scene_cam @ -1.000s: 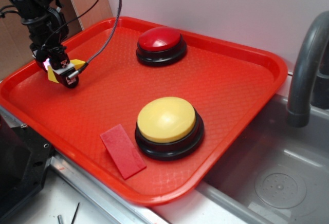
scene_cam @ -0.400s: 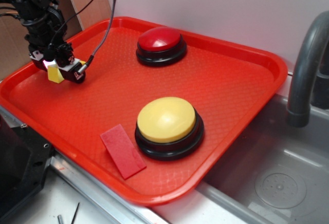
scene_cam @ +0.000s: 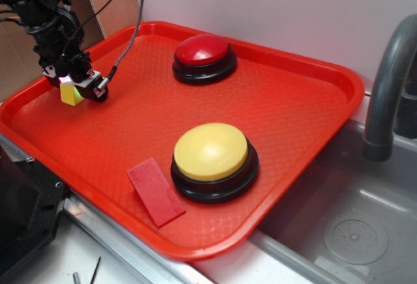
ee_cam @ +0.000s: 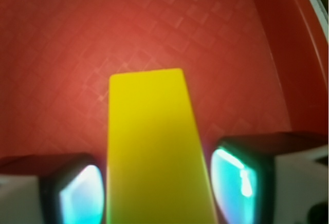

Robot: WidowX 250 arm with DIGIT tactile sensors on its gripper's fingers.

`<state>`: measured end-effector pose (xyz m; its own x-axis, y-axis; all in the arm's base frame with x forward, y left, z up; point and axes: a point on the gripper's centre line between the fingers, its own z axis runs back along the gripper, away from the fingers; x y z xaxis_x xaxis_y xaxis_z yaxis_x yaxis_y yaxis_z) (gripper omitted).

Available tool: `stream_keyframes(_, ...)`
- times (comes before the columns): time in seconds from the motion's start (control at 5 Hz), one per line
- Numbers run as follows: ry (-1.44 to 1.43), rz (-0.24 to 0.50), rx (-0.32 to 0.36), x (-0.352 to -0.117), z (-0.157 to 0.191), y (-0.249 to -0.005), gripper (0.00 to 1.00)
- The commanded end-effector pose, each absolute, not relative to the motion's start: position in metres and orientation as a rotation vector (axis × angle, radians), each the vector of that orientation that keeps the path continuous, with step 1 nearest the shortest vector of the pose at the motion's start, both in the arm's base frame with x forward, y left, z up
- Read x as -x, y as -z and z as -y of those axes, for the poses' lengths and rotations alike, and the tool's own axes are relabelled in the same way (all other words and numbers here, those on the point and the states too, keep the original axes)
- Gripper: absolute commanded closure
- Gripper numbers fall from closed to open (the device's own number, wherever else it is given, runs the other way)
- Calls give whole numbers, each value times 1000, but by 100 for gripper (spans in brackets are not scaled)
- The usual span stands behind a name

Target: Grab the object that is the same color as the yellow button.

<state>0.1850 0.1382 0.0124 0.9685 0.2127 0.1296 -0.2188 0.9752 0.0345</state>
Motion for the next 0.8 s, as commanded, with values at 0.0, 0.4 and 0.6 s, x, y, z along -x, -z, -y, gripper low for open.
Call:
stream_keyframes(0.0, -268, 30, -87, -170, -134, -31, 100)
stream_keyframes(0.4, -214, 209, -84, -172, -51, -130, 100)
stream_keyframes(0.6, -225, 258, -17, -171, -26, -182, 100)
